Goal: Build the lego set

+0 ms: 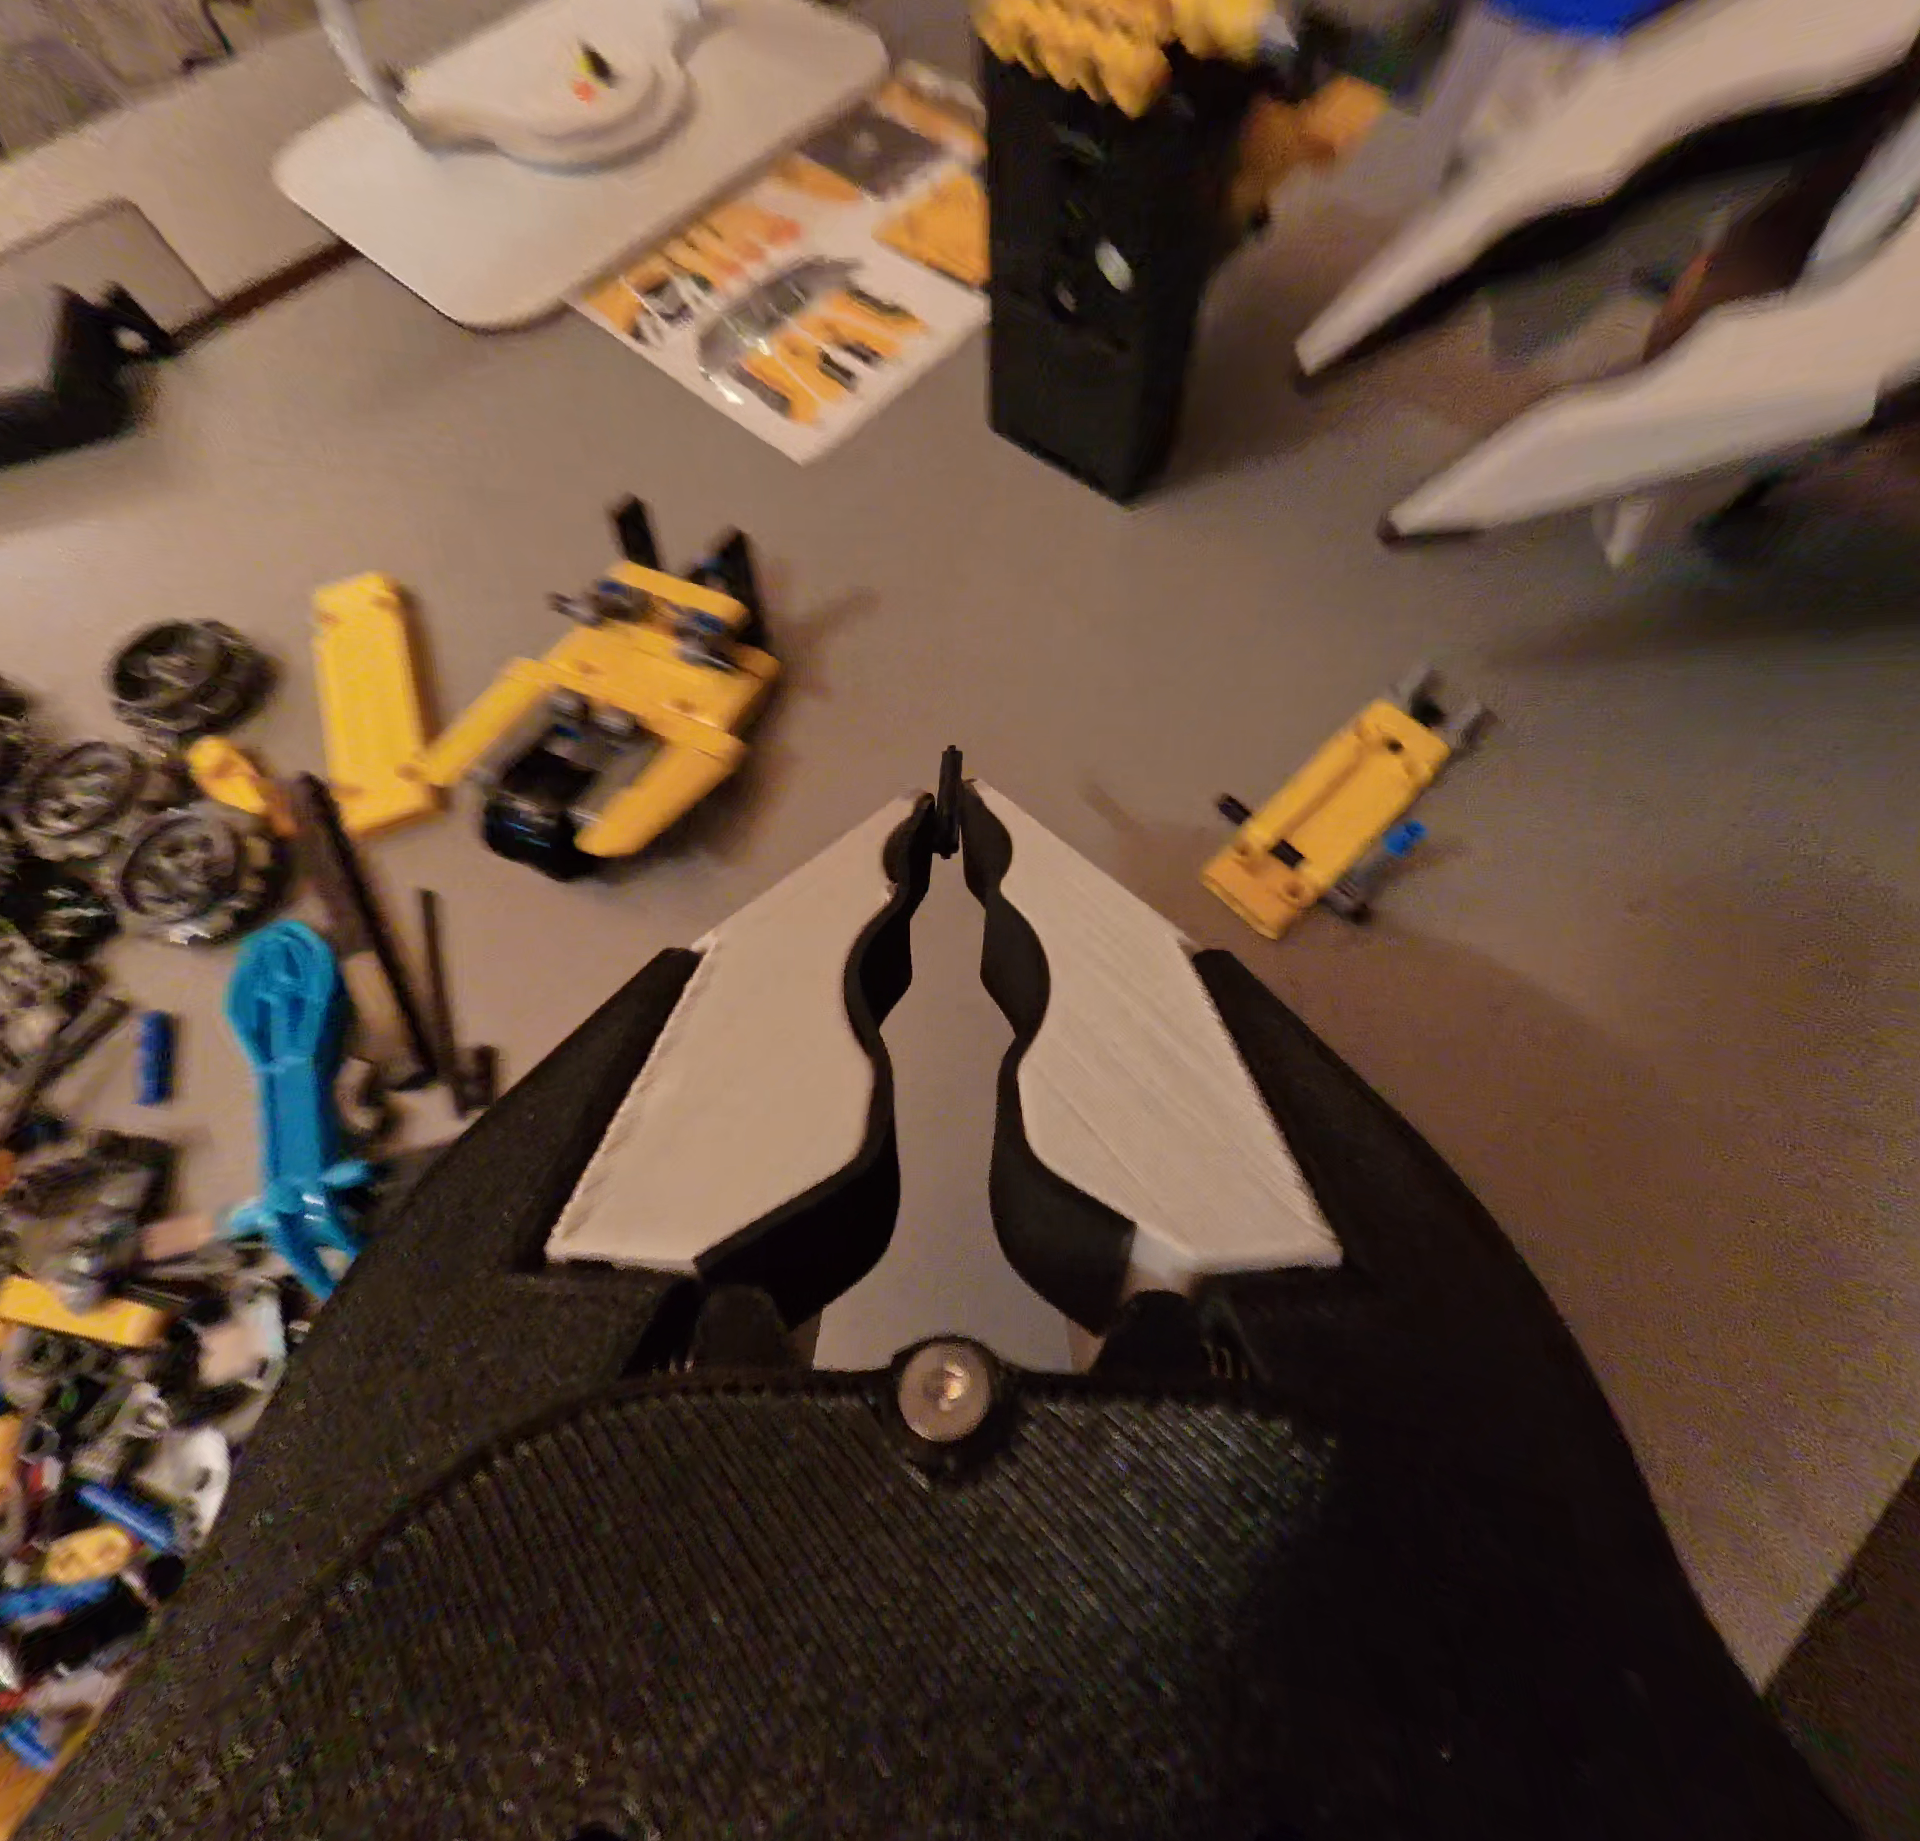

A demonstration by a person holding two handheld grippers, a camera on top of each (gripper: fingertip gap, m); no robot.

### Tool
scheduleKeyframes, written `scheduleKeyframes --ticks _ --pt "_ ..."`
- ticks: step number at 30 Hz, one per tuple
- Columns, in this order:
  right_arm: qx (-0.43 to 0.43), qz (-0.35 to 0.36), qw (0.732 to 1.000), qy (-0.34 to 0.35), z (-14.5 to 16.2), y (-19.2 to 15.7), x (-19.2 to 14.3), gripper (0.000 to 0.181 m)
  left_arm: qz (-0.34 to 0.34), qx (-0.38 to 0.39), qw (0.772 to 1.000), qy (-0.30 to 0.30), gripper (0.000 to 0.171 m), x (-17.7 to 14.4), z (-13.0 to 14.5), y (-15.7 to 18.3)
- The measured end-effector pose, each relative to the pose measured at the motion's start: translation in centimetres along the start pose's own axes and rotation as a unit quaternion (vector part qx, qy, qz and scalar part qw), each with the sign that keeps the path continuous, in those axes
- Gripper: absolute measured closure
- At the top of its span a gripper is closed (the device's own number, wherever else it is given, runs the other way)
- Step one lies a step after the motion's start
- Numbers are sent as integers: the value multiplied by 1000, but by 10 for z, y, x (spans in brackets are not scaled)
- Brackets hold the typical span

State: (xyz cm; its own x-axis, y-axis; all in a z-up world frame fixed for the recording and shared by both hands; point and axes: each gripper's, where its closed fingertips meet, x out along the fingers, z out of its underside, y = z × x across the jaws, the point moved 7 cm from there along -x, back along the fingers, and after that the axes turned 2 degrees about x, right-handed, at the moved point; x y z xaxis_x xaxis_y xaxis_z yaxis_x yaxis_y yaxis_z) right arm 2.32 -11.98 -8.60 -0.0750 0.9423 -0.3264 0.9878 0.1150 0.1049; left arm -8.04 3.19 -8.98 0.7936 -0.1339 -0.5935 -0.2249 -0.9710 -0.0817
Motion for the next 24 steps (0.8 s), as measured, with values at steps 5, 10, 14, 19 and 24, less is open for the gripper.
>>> scheduleKeyframes --ticks 5,10,14,19,24 --pt "-62 26 998 -19 -5 -7 -9 147 0 12 995 -103 171 14 27 51" --pt "-123 45 991 -38 -7 -20 -9 147 44 -86 990 -103 168 5 30 63" --pt "-164 75 983 -41 -9 -21 -12 147 95 -99 987 -90 145 -3 29 69" --pt "-145 66 986 -40 -9 -21 -12 147 87 -46 992 -84 135 -15 29 44" --pt "-125 54 990 -34 -8 -20 -11 147 130 -16 980 -151 143 -7 45 32"
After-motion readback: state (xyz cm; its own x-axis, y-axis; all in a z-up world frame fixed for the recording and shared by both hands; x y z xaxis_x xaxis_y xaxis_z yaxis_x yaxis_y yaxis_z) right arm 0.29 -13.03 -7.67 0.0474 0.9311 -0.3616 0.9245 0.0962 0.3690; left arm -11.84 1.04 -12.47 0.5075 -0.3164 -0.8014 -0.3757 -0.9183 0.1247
